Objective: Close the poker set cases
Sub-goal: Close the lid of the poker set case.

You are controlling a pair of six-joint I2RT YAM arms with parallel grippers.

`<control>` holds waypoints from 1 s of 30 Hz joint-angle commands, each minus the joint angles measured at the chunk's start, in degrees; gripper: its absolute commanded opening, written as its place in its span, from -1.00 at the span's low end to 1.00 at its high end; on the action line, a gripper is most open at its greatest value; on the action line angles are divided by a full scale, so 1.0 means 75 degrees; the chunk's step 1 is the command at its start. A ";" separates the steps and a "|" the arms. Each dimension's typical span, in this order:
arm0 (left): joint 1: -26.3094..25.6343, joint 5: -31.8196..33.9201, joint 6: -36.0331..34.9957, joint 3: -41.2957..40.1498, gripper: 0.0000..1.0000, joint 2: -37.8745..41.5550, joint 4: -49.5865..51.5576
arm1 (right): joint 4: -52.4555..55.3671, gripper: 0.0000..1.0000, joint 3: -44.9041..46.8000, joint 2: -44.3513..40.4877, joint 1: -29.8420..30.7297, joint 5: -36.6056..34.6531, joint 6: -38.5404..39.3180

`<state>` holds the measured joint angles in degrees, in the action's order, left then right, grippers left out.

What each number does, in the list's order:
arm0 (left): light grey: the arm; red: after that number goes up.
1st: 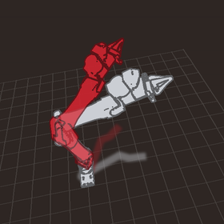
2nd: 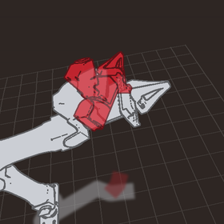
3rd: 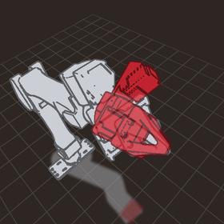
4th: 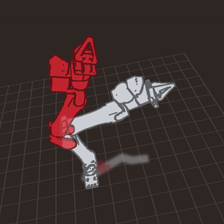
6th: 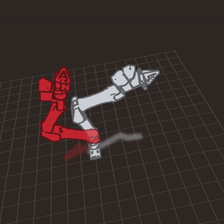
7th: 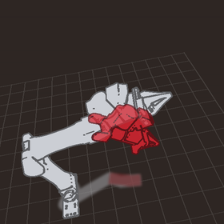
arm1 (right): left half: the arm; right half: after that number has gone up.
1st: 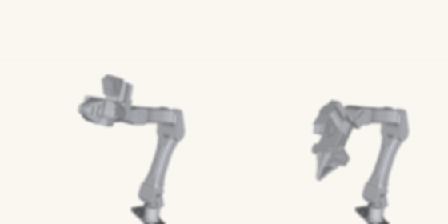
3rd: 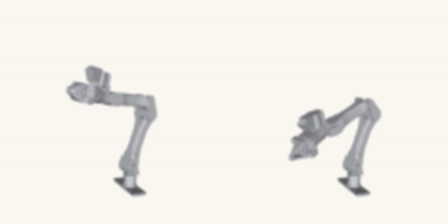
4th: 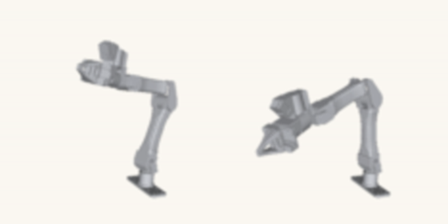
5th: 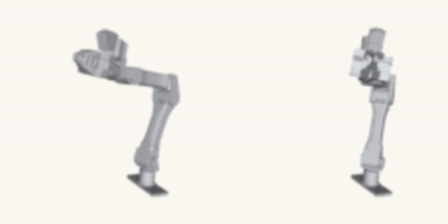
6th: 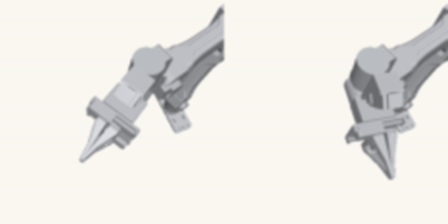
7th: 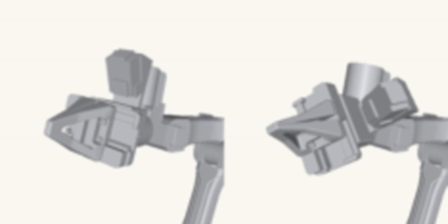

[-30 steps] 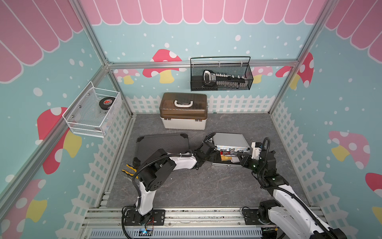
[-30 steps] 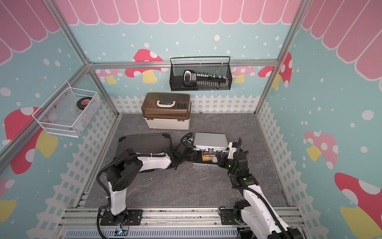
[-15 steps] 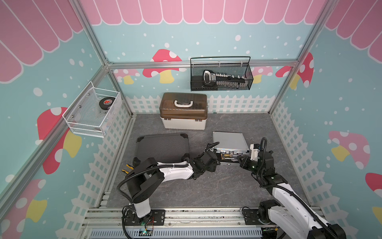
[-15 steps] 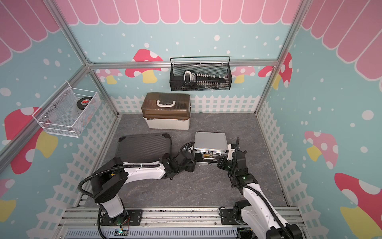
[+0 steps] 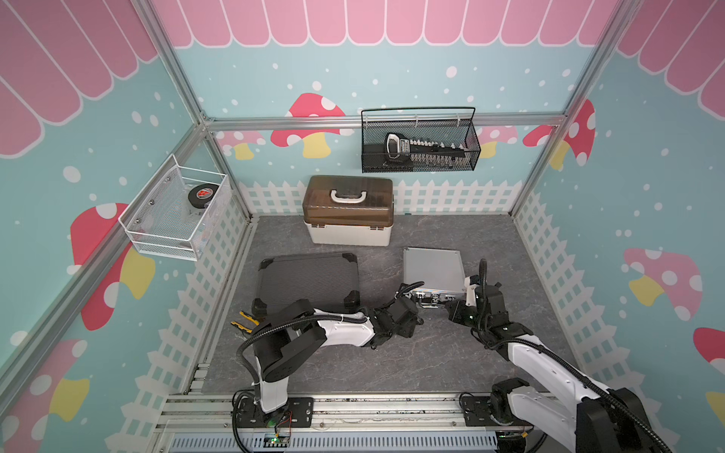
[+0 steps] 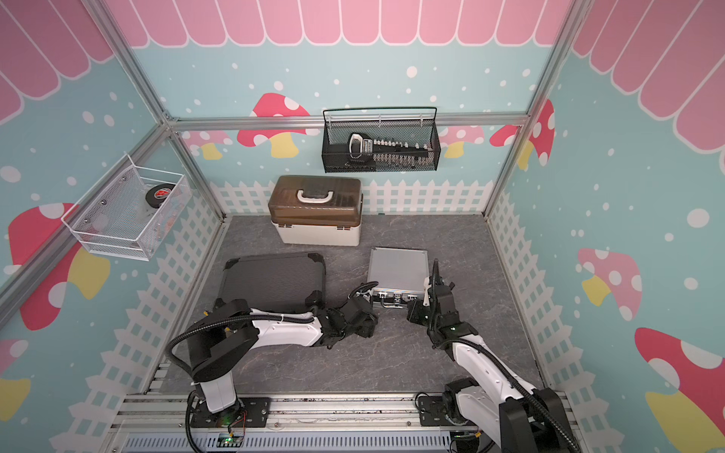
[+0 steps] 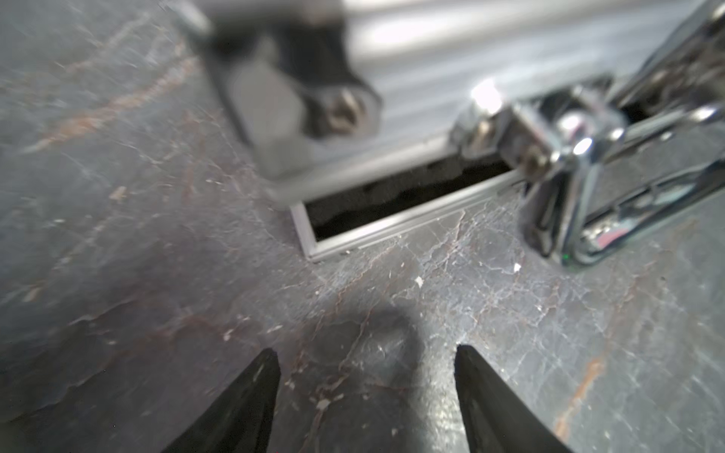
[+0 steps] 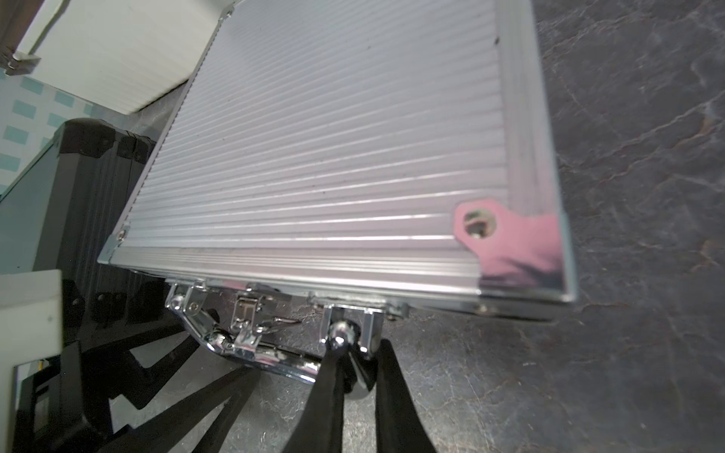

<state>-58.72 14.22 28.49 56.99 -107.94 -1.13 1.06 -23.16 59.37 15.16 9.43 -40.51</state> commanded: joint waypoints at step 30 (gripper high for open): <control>0.1193 -0.0519 -0.0092 0.1424 0.42 -0.1215 -0.0412 | -0.0377 -0.79 -0.1073 0.1775 0.0472 -0.0502 0.0466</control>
<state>-50.22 10.48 28.45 66.00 -115.79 -4.05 0.16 -29.21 71.68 17.61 5.02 -37.76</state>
